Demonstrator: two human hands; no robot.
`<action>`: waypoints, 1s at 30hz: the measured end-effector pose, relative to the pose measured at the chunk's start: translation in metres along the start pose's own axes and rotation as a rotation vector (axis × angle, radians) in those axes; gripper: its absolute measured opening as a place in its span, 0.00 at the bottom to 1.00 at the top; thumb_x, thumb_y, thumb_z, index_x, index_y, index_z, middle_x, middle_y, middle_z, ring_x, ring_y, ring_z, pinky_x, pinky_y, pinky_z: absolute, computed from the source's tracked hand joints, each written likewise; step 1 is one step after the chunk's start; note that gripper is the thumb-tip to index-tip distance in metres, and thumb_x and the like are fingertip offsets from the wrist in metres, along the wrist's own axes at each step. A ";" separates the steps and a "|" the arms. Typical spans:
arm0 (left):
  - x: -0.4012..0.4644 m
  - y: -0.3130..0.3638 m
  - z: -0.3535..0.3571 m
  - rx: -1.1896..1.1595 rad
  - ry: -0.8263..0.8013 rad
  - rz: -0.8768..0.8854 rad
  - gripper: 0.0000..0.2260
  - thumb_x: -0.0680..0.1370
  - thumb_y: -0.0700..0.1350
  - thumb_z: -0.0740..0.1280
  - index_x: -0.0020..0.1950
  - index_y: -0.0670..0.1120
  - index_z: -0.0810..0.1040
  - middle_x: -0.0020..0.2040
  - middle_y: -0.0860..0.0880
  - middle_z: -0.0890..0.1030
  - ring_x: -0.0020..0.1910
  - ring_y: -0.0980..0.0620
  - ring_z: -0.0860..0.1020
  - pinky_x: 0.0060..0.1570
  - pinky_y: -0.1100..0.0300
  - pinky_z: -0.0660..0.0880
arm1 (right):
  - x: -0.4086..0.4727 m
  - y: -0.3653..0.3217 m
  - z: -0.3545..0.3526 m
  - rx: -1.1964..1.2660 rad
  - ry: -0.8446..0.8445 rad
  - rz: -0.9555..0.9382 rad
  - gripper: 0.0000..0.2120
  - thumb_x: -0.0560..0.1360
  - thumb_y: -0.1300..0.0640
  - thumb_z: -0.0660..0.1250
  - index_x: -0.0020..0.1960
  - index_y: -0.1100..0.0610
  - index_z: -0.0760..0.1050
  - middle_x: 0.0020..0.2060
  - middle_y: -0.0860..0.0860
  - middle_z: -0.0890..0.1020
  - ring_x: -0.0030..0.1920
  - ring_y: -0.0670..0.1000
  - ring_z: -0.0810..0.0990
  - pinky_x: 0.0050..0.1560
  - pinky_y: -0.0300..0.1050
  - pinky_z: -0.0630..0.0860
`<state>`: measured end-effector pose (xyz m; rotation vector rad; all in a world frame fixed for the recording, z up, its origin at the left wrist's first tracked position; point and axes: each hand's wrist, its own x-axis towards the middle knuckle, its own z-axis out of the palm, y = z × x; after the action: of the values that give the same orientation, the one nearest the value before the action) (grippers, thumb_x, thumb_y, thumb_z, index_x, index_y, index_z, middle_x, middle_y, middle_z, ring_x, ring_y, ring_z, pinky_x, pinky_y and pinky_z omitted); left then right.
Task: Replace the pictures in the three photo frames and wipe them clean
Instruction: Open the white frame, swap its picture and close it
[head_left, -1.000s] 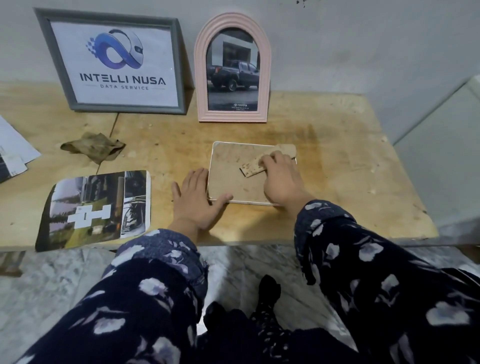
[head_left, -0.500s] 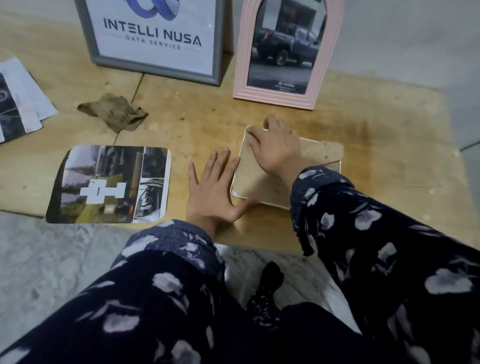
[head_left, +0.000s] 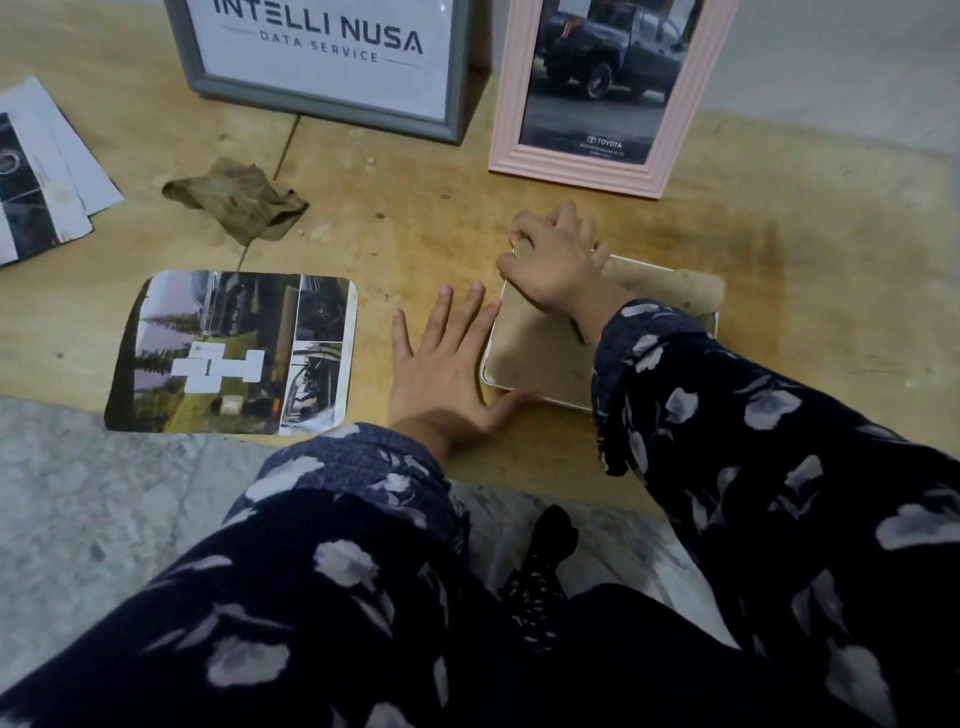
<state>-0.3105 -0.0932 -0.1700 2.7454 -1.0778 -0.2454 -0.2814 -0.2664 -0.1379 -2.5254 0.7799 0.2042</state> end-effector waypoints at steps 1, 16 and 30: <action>0.000 0.000 0.000 0.007 -0.006 -0.002 0.44 0.69 0.76 0.49 0.79 0.54 0.48 0.79 0.56 0.42 0.78 0.51 0.40 0.71 0.34 0.38 | -0.001 -0.001 -0.001 0.020 -0.006 0.002 0.07 0.70 0.47 0.61 0.47 0.43 0.66 0.57 0.50 0.65 0.60 0.56 0.64 0.59 0.53 0.58; -0.001 -0.003 0.002 0.001 -0.002 0.004 0.44 0.68 0.77 0.45 0.78 0.57 0.45 0.79 0.55 0.41 0.78 0.51 0.40 0.71 0.35 0.40 | -0.006 0.016 -0.019 -0.092 0.066 -0.036 0.19 0.77 0.45 0.57 0.65 0.51 0.70 0.64 0.52 0.70 0.66 0.57 0.67 0.67 0.60 0.61; -0.005 -0.005 0.004 0.029 -0.001 -0.029 0.43 0.68 0.77 0.47 0.78 0.58 0.45 0.79 0.56 0.42 0.77 0.52 0.39 0.70 0.34 0.39 | -0.024 0.024 -0.065 -0.446 -0.106 -0.056 0.24 0.67 0.38 0.71 0.52 0.57 0.77 0.46 0.51 0.80 0.48 0.55 0.78 0.47 0.45 0.75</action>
<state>-0.3125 -0.0867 -0.1749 2.7881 -1.0511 -0.2366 -0.3143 -0.3038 -0.0846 -2.9162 0.6794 0.5417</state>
